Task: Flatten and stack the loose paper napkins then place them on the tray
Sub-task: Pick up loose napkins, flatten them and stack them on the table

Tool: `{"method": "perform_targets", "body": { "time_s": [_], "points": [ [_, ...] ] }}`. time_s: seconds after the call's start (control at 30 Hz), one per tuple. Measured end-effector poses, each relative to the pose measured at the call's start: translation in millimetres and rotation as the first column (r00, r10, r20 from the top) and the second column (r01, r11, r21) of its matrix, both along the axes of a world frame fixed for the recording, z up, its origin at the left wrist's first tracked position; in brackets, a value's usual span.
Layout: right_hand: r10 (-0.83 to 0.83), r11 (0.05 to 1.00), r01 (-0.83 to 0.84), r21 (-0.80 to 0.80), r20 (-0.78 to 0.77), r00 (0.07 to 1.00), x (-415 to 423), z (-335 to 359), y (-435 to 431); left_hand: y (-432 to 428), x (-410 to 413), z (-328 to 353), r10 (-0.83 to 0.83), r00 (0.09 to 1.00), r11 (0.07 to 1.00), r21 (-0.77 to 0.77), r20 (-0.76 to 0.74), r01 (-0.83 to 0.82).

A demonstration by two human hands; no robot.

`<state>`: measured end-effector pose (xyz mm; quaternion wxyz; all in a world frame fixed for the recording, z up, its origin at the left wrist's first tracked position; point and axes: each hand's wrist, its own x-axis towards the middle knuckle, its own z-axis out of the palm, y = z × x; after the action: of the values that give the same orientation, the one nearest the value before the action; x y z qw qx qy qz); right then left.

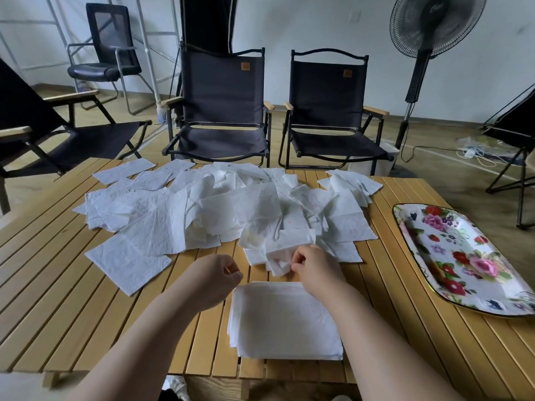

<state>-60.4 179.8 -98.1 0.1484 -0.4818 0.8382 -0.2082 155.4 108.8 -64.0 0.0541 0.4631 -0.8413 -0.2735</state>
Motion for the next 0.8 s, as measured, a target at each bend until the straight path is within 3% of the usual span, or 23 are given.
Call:
{"method": "perform_targets", "body": {
  "time_s": [0.13,0.23,0.3,0.4,0.5,0.63,0.8],
  "points": [
    [0.042,0.991,-0.017,-0.134,0.185,0.982,2,24,1,0,1,3,0.024,0.999,1.0,-0.004,-0.044,-0.025],
    [0.128,0.983,-0.064,-0.174,0.387,0.913,7,52,11,-3,1,8,0.069,0.982,0.997,0.033,-0.178,-0.064],
    [0.195,0.974,-0.107,-0.199,0.504,0.841,12,66,21,-4,0,14,0.099,0.938,0.987,0.155,-0.332,-0.05],
    [0.256,0.962,-0.165,-0.217,0.515,0.818,16,73,32,4,-2,26,0.214,0.813,0.895,0.442,-0.541,0.058],
    [0.305,0.949,-0.207,-0.238,0.526,0.794,18,76,36,8,-5,30,0.269,0.763,0.874,0.483,-0.587,0.063],
    [0.313,0.95,-0.204,-0.238,0.699,0.642,16,80,40,9,-6,30,0.313,0.753,0.815,0.571,-0.578,0.099],
    [0.226,0.971,-0.016,-0.24,0.892,0.391,12,73,41,9,-3,26,0.358,0.746,0.776,0.624,-0.562,0.097]
  ]
}}
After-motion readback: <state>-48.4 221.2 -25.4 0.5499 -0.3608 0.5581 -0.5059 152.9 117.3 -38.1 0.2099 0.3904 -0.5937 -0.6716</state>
